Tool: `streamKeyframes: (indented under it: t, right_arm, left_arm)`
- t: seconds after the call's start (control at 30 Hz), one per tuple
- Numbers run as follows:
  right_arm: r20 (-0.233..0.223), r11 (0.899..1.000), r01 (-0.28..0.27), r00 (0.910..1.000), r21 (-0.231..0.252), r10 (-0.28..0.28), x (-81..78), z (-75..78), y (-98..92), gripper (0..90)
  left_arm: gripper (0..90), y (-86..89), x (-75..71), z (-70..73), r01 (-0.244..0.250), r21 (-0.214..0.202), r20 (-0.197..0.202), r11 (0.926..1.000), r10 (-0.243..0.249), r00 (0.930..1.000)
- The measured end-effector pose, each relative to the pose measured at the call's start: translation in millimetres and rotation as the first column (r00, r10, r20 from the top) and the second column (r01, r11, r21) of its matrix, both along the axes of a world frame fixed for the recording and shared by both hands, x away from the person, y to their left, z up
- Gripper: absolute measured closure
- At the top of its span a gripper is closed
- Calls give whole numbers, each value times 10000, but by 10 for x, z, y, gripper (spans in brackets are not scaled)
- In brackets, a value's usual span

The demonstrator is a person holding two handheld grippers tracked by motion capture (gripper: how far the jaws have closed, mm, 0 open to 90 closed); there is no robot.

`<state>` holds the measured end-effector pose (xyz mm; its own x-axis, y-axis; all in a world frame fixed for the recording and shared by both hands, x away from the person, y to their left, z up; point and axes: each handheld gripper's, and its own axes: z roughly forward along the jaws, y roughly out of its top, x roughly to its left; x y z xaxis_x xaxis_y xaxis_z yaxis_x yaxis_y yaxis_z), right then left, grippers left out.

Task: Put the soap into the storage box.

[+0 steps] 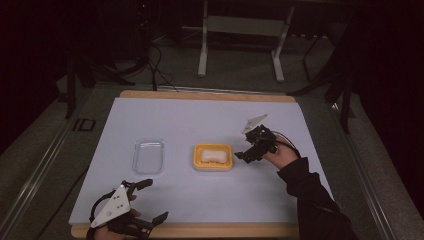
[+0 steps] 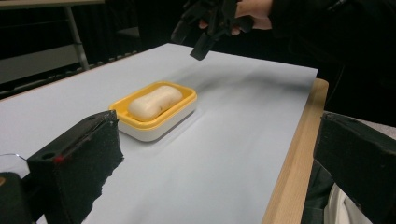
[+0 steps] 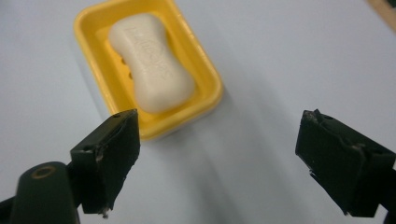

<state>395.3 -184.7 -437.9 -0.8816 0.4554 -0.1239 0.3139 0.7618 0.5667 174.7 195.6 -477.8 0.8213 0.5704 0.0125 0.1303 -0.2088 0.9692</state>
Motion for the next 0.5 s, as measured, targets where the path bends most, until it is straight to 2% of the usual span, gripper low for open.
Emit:
streamKeyframes:
  t: [0.2, 0.3, 0.4, 0.5]
  right_arm:
    - [301, 9954, 759, 9965, 582, -778, -131, -28, -131, 137]
    - [290, 9906, 1109, 9931, 806, -1136, -190, -47, -188, 137]
    - [319, 9895, 1300, 9907, 635, -1322, -261, -74, -218, 137]
    - [294, 9892, 1283, 9910, 707, -1306, -337, -100, -248, 137]
  left_arm:
    - [11, -3, 1, -2, 5, 22, -10, 10000, -5, 10000]
    - [11, -1, 3, -2, 3, -7, -10, 10000, -3, 10000]
    - [11, -4, 3, -4, 18, 21, -22, 10000, -18, 10000]
    - [11, -7, 4, -5, 25, 23, -36, 10000, -25, 10000]
